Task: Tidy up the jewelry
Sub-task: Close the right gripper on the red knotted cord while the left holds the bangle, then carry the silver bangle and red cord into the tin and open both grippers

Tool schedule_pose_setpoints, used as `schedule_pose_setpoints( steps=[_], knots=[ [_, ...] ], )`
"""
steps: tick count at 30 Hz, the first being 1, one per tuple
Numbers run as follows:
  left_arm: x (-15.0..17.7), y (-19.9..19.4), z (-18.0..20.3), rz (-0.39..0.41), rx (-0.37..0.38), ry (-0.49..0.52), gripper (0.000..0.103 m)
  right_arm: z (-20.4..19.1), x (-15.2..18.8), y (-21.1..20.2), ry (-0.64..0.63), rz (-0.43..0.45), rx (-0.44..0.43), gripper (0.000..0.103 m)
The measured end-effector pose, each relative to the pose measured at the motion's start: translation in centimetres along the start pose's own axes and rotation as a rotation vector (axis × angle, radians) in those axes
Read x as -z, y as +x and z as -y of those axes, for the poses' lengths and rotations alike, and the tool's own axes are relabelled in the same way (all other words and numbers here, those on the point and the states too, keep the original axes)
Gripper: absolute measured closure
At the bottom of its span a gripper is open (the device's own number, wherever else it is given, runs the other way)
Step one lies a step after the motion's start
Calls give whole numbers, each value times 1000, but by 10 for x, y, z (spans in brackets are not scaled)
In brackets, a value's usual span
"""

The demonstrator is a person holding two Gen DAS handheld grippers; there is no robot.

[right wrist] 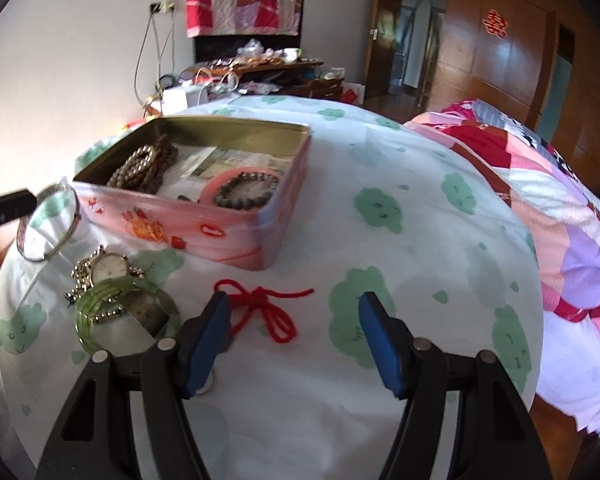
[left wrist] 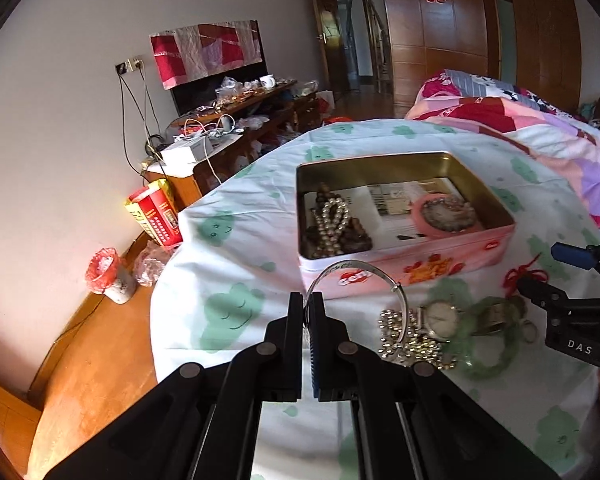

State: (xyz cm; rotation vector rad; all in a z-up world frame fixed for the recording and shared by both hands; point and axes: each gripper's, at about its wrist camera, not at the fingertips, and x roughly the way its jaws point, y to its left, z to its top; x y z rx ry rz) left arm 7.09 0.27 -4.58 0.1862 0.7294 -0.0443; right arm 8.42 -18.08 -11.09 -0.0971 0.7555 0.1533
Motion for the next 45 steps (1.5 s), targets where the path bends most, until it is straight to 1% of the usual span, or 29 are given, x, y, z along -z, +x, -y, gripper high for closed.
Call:
schedule_pose_setpoints(
  steps=[1, 3, 4, 5, 6, 7, 8, 9, 11, 15, 18, 24, 27, 45],
  knots=[
    [1, 1, -1, -5, 3, -4, 101, -2, -1, 3, -11, -16, 6, 35],
    [3, 4, -2, -12, 7, -9, 101, -3, 0, 9, -22, -52, -4, 48],
    [3, 5, -2, -15, 11, -10, 101, -3, 1, 11, -26, -63, -12, 61],
    [3, 5, -1, -18, 13, -11, 101, -2, 2, 11, -23, -65, -38, 68],
    [4, 5, -1, -20, 16, -11, 101, -1, 3, 11, -22, -67, -44, 72],
    [5, 5, 0, -20, 17, -10, 101, -1, 4, 10, -24, -64, -57, 85],
    [5, 5, 0, -21, 19, -10, 101, -3, 5, 9, -31, -61, -61, 94],
    [6, 5, -1, -21, 20, -12, 101, -5, 7, 8, -38, -55, -57, 96],
    [6, 5, -1, -21, 18, -13, 101, -6, 8, 4, -48, -36, -50, 99],
    [7, 5, -3, -26, 24, -27, 101, -3, 8, -3, -28, 5, -42, 100],
    [6, 3, -5, -19, 23, -32, 101, 1, 4, -14, -12, 41, -34, 100],
    [0, -4, -10, -2, 17, -43, 101, 5, -7, -32, -18, 99, 0, 100],
    [-4, -8, -13, 9, 24, -50, 101, 7, -11, -36, -23, 116, 15, 100],
    [-37, -32, -13, 81, 37, -37, 101, 7, -31, -61, -42, 200, 15, 101]
  ],
)
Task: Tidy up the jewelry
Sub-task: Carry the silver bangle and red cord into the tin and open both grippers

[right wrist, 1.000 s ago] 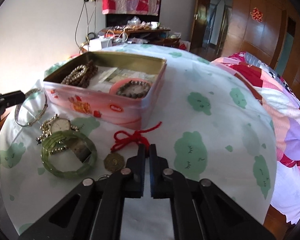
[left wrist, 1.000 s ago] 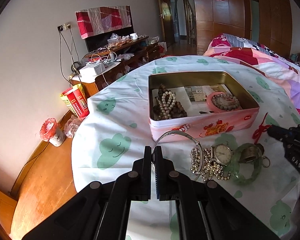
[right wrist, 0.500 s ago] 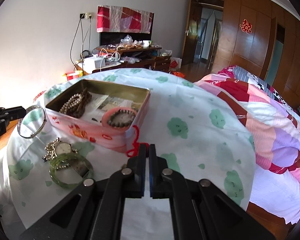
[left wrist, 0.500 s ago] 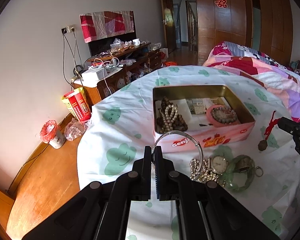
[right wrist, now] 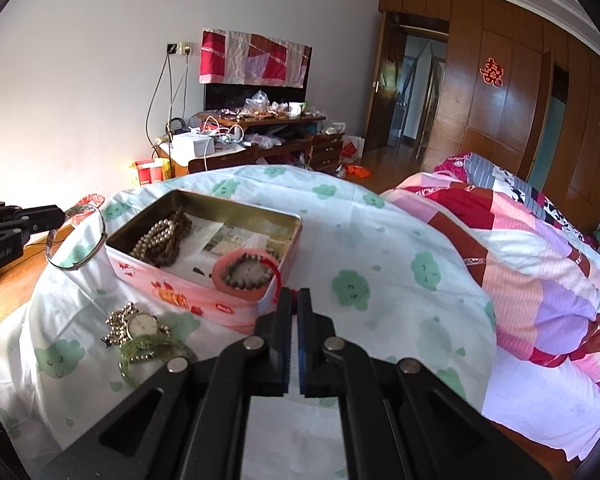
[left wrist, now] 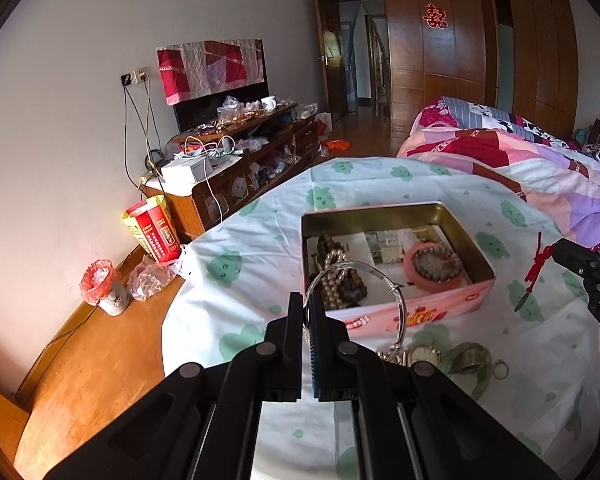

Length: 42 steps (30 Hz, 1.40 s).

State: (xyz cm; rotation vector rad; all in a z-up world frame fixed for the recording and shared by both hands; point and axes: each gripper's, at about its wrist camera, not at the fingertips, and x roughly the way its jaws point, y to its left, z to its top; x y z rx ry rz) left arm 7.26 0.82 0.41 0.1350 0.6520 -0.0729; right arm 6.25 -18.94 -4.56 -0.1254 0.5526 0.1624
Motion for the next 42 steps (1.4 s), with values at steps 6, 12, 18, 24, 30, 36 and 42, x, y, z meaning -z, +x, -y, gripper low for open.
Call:
schedule_pose_setpoints(
  steps=[6, 12, 18, 24, 30, 36, 42],
  knots=[
    [-12, -1, 4, 20, -5, 7, 101, 2, -9, -2, -1, 17, -6, 101],
    [-21, 7, 3, 18, -2, -2, 101, 3, -19, -1, -4, 34, -9, 101],
    [-29, 15, 4, 10, -2, 7, 101, 0, -29, -1, -14, 54, -15, 101],
    [-35, 18, 6, 13, -9, 21, 101, -4, -39, 1, -23, 73, -24, 101],
    [-44, 24, 8, 16, -17, 30, 101, -9, -48, 6, -33, 79, -37, 101],
    [-52, 32, 10, 10, -19, 40, 101, -16, -56, 14, -49, 80, -47, 101],
    [-58, 43, 13, -4, -25, 49, 101, -23, -64, 26, -64, 77, -47, 101]
  ],
)
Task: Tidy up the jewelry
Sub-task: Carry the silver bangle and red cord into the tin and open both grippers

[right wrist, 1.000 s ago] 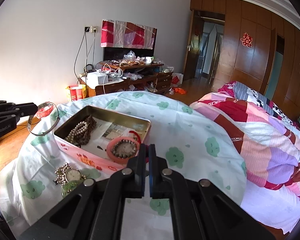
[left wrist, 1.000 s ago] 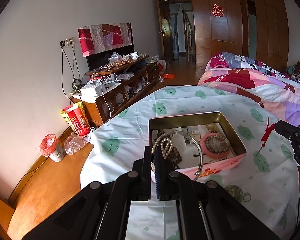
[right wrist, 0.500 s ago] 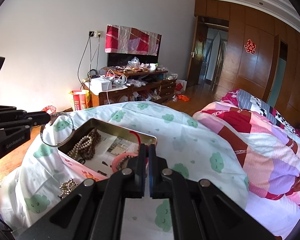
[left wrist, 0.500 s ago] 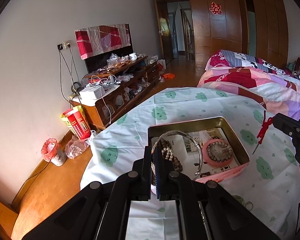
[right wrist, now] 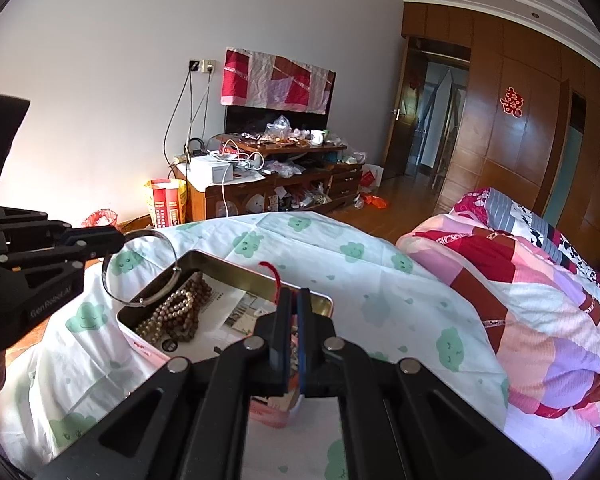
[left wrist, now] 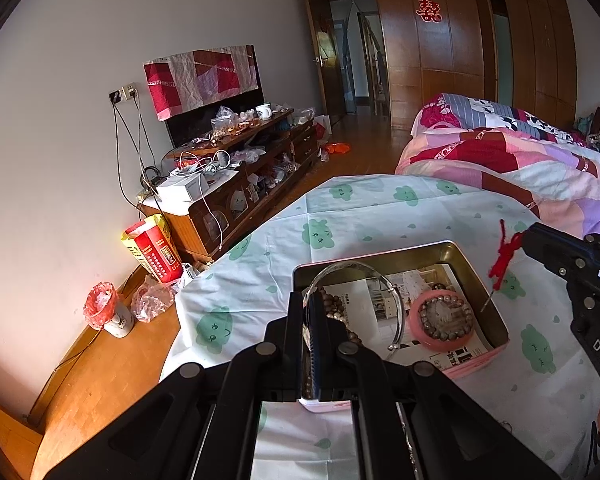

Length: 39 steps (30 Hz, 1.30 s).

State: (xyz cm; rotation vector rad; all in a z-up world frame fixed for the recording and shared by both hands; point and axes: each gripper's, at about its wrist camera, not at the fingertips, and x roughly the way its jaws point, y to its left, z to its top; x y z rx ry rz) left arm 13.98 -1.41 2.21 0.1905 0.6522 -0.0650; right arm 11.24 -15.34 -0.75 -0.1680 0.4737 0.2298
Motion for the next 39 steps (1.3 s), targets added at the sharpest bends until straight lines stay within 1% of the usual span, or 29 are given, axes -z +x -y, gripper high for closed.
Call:
schedule_pose_setpoints(
  steps=[16, 28, 39],
  knots=[
    [-7, 30, 6, -43, -16, 16, 101, -5, 3, 31, -12, -48, 7, 101],
    [-3, 51, 12, -77, -15, 25, 101, -6, 6, 51, -7, -78, 10, 101],
    [0, 62, 15, -102, -16, 39, 101, -9, 12, 64, -11, -113, -5, 101]
  ],
)
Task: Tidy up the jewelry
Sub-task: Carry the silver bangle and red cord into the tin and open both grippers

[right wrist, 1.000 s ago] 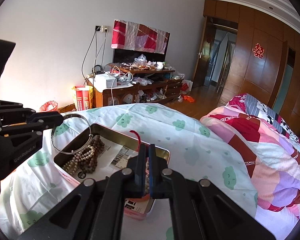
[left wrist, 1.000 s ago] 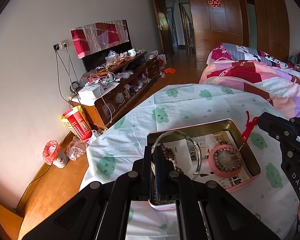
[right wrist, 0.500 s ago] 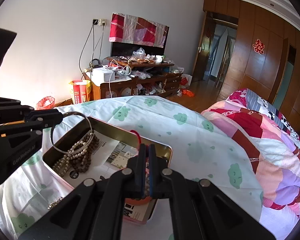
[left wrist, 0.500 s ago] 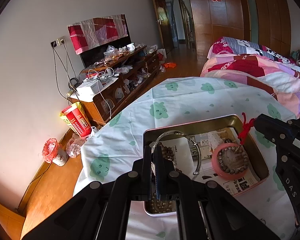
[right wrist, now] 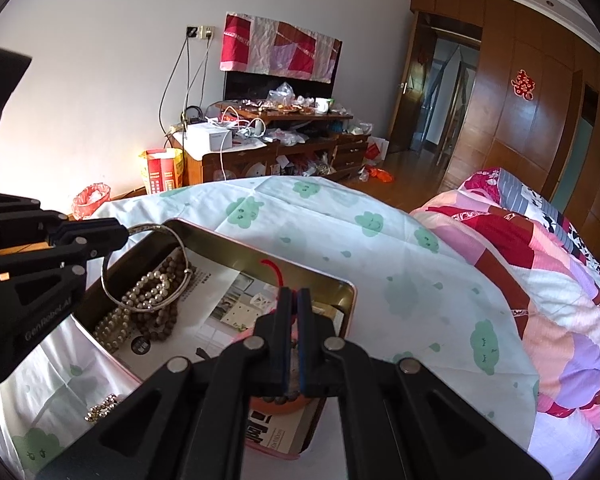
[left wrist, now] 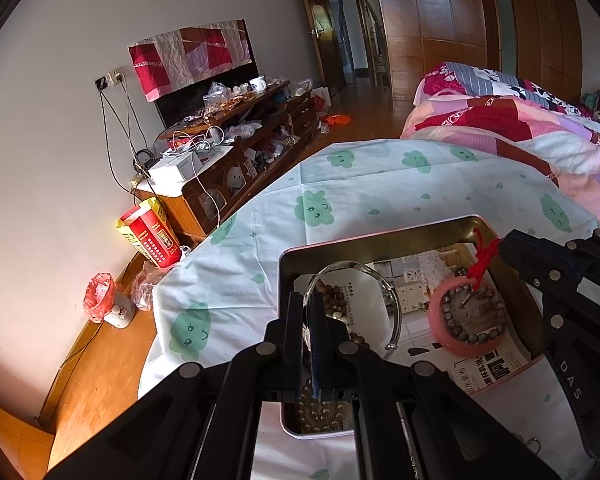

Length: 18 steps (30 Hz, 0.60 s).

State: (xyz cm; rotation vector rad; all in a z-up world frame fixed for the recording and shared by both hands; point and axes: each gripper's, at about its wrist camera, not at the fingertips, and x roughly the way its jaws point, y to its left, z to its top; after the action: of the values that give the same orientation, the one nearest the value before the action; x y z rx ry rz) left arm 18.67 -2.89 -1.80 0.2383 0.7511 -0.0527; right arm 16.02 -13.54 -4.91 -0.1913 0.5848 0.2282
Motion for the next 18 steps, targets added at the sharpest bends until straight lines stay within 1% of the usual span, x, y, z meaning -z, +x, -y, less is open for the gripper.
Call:
schedule_pose_setpoints(
  steps=[9, 12, 15, 16, 18],
  knots=[
    [2, 7, 3, -11, 1, 8, 99, 2, 7, 11, 1, -34, 17, 101],
    [2, 6, 4, 4, -8, 14, 99, 4, 9, 13, 9, -46, 19, 101],
    [1, 6, 3, 2, 4, 8, 99, 5, 11, 15, 14, -58, 15, 101],
    [1, 6, 4, -1, 4, 15, 99, 6, 12, 16, 18, -62, 10, 99],
    [2, 6, 5, -4, 1, 18, 98, 7, 14, 17, 26, -70, 11, 91]
  ],
)
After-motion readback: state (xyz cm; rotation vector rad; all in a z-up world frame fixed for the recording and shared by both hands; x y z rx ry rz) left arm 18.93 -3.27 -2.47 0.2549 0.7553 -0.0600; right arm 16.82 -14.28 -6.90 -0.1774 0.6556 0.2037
